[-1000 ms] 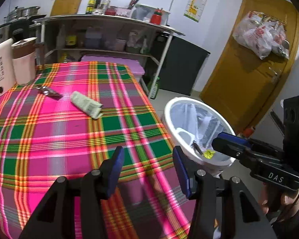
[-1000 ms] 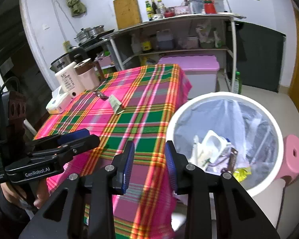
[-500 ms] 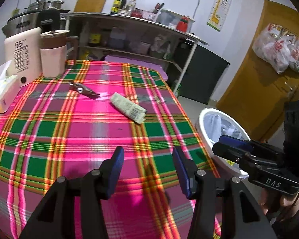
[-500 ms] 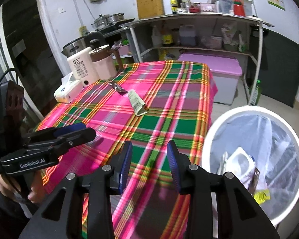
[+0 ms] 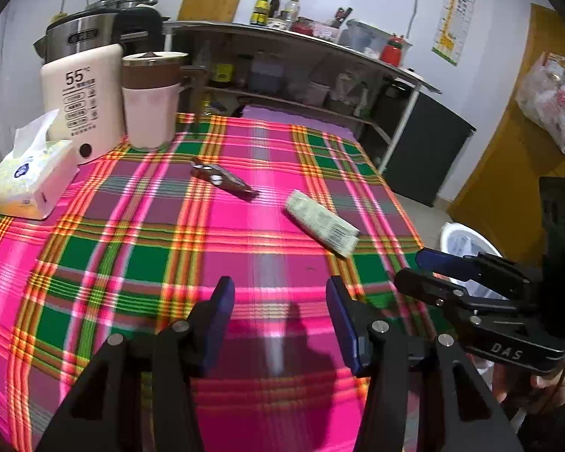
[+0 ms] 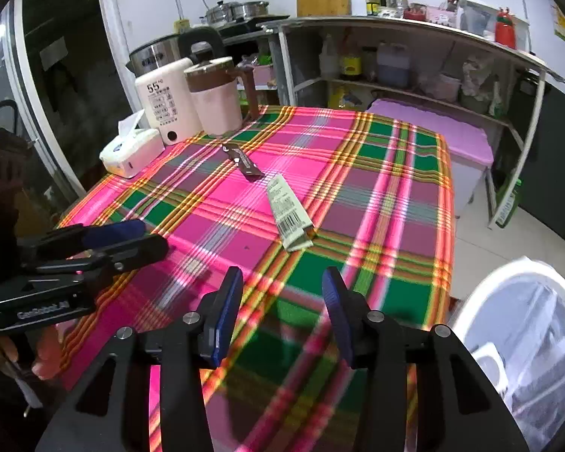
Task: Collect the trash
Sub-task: 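Grasp the paper barcode strip with the right tool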
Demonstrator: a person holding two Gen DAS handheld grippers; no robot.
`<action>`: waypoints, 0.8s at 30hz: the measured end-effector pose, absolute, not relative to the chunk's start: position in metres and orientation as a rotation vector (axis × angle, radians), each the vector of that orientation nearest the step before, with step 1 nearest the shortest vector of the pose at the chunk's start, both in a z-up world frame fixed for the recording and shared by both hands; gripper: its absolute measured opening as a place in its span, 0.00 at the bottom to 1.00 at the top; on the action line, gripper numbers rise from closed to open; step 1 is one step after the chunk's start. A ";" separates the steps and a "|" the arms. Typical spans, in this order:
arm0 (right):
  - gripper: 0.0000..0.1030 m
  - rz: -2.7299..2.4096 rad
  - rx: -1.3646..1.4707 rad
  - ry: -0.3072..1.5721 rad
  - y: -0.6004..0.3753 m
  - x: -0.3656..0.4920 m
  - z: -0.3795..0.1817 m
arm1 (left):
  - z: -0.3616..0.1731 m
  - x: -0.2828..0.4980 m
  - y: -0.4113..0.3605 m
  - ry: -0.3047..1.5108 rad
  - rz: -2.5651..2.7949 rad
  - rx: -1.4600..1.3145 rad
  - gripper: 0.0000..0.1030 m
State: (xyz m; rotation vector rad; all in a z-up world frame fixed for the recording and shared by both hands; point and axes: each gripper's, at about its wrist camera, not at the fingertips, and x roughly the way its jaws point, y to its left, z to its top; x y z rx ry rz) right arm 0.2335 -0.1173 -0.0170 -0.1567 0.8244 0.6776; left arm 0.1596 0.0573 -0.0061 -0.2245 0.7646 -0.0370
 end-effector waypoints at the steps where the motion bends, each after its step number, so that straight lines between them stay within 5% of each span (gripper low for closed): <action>1: 0.44 0.678 -0.163 0.827 -0.114 0.237 -0.018 | -0.006 0.161 0.061 0.764 -0.031 -0.228 0.51; 21: 0.44 0.659 -0.244 0.896 -0.064 0.300 -0.053 | -0.007 0.192 0.098 0.773 -0.009 -0.285 0.51; 24: 0.20 0.647 -0.215 0.904 -0.067 0.301 -0.052 | -0.005 0.202 0.096 0.771 -0.014 -0.289 0.51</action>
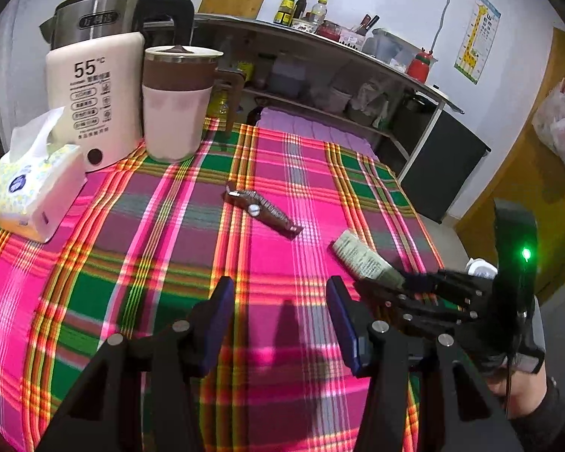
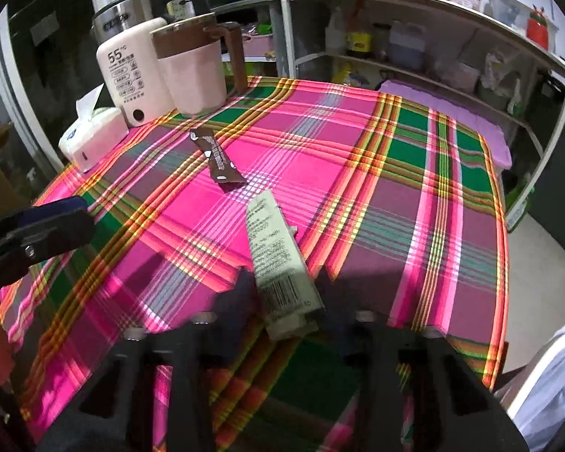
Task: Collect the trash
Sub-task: 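Grasp the paper barcode strip with the right tool, then grasp the brown snack wrapper with the left tool while the right holds the strip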
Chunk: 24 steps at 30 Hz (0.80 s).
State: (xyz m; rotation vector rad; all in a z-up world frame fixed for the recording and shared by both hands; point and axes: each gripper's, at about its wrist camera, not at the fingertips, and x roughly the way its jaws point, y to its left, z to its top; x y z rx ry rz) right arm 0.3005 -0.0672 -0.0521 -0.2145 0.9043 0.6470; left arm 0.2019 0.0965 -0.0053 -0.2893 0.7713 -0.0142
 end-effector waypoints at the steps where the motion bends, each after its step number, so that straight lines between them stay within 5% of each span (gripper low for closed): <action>1: 0.19 0.642 -0.199 0.910 -0.070 0.300 -0.052 | -0.005 0.206 0.096 0.773 -0.014 -0.291 0.51; 24: 0.16 0.570 -0.065 0.887 -0.127 0.288 -0.037 | -0.032 0.301 0.086 0.837 0.171 -0.301 0.51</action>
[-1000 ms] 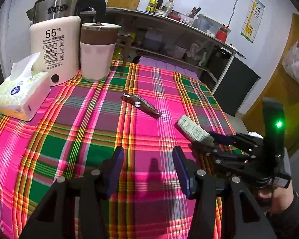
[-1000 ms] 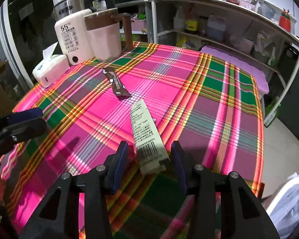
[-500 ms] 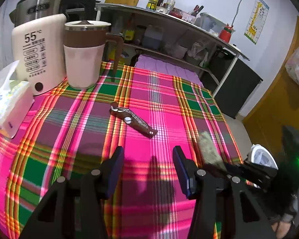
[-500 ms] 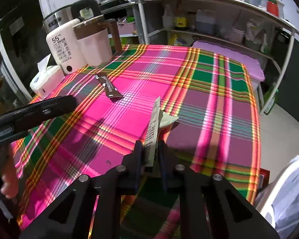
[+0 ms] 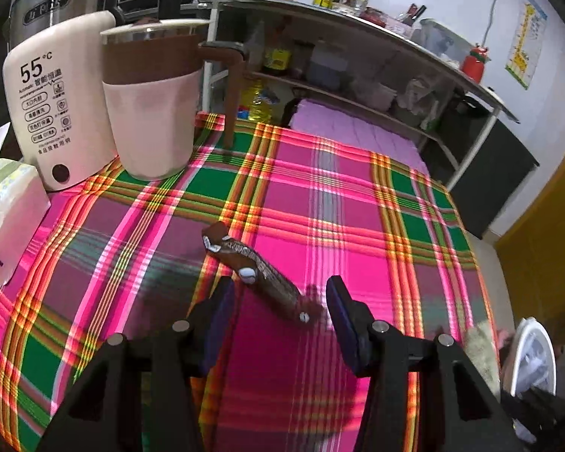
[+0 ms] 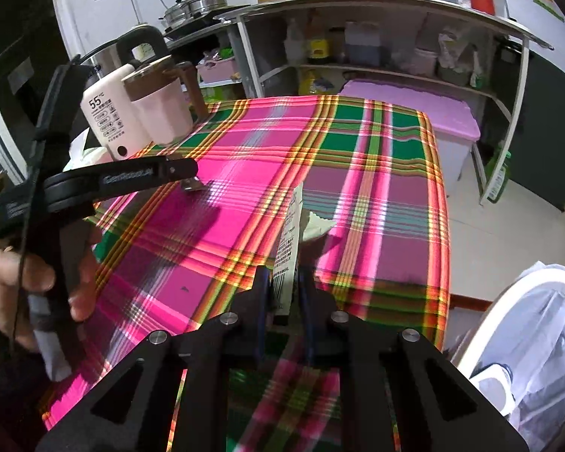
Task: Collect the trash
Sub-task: 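Grasp the brown snack wrapper with the left tool while the right holds the strip, then carry the brown wrapper and paper strip over the bin with both tools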
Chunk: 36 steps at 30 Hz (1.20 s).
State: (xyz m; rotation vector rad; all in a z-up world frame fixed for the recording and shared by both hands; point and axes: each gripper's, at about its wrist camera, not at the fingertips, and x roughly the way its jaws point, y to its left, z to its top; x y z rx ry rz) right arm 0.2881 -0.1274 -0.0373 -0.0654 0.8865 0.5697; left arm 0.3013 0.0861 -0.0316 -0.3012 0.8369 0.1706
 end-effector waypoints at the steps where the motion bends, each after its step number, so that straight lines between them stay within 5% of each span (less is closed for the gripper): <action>1: 0.16 0.570 -0.060 0.889 -0.129 0.289 -0.038 | -0.034 0.304 0.086 0.845 0.181 -0.303 0.51; 7: 0.16 0.561 -0.047 0.880 -0.138 0.289 -0.036 | -0.043 0.312 0.083 0.855 0.227 -0.242 0.48; 11: 0.16 0.551 -0.041 0.865 -0.143 0.287 -0.031 | -0.044 0.310 0.083 0.857 0.241 -0.220 0.30; 18: 0.16 0.533 -0.035 0.834 -0.154 0.273 -0.019 | -0.042 0.294 0.068 0.864 0.160 -0.176 0.19; 36: 0.16 0.496 -0.026 0.775 -0.179 0.222 0.009 | -0.014 0.216 0.014 0.817 -0.045 -0.132 0.18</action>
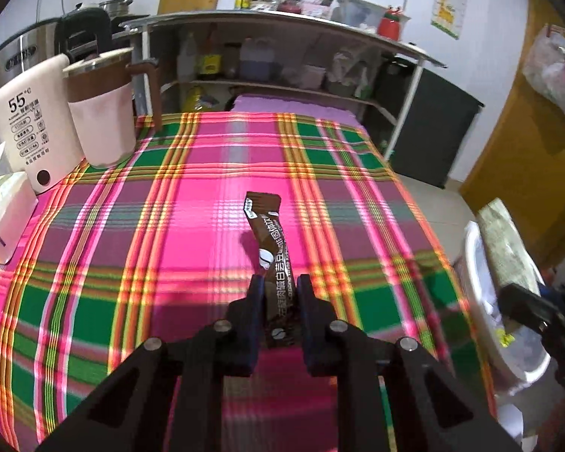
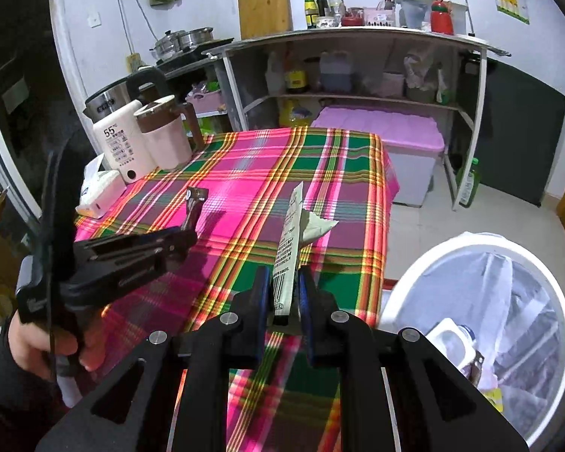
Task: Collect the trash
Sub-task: 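Carry the brown wrapper and paper strip over the bin with both tools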
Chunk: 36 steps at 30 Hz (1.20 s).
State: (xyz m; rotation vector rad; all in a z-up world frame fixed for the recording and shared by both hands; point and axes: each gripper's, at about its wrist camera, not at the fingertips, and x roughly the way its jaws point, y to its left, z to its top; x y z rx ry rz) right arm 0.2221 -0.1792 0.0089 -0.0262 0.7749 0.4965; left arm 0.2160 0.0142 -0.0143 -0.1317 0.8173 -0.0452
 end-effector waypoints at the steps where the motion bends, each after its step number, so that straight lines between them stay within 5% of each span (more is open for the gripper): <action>1: 0.16 0.495 -0.025 0.771 -0.181 0.219 0.011 | -0.012 0.211 0.011 0.813 -0.054 -0.131 0.18; 36: 0.16 0.300 0.050 0.693 -0.288 0.120 0.039 | 0.040 0.113 -0.112 0.722 -0.398 -0.065 0.18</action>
